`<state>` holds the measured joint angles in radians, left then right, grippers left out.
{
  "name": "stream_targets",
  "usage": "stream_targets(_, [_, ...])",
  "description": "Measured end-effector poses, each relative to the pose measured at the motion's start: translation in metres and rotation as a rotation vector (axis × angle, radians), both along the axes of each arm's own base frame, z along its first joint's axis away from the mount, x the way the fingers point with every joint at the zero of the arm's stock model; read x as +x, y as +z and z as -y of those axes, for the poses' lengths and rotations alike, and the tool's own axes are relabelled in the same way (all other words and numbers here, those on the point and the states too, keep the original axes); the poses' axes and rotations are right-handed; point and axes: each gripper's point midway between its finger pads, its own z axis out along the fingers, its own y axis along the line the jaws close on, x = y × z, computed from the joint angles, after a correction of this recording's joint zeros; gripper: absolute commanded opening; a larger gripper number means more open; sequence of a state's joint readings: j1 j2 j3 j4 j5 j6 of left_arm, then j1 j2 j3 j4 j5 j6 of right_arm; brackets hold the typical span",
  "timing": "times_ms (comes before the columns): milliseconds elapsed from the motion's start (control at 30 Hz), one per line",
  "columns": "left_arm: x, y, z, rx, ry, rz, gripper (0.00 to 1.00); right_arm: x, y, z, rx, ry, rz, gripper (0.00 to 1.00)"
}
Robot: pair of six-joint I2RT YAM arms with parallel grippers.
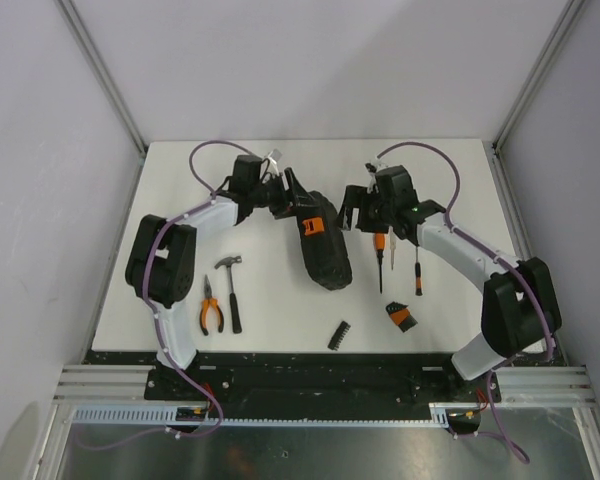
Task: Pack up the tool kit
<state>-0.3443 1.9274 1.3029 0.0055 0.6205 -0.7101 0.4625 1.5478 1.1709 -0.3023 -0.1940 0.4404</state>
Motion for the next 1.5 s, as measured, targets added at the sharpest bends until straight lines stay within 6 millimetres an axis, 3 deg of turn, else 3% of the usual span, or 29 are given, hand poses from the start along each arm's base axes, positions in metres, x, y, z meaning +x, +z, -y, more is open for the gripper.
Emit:
stream_targets(267, [-0.002, -0.002, 0.001, -0.023, -0.001, 0.013, 0.15, -0.009, -0.056, -0.001, -0.054, 0.006, -0.139, 0.81])
stream_targets(433, [-0.002, -0.003, -0.001, -0.030, 0.006, 0.017, 0.44, -0.006, -0.070, 0.004, -0.069, -0.010, -0.168, 0.81])
stream_targets(600, [-0.003, -0.004, -0.004, -0.034, 0.016, 0.018, 0.61, -0.005, -0.073, 0.000, -0.049, 0.010, -0.179, 0.81])
stream_targets(800, [-0.002, -0.006, -0.012, -0.003, 0.045, 0.038, 0.90, 0.000, -0.082, -0.006, -0.018, 0.028, -0.195, 0.79])
stream_targets(1000, [-0.029, -0.058, -0.034, 0.135, 0.073, -0.088, 0.89, -0.006, -0.094, -0.025, 0.019, 0.079, -0.227, 0.77])
stream_targets(1133, [-0.031, -0.058, -0.035, 0.133, 0.067, -0.094, 0.85, -0.009, -0.095, -0.027, 0.037, 0.093, -0.243, 0.77])
stream_targets(1333, [-0.030, -0.058, -0.036, 0.135, 0.061, -0.087, 0.98, -0.009, -0.095, -0.027, 0.039, 0.093, -0.243, 0.77])
stream_targets(1500, [-0.029, -0.062, -0.049, 0.165, 0.069, -0.091, 0.99, -0.009, -0.094, -0.030, 0.042, 0.100, -0.232, 0.77])
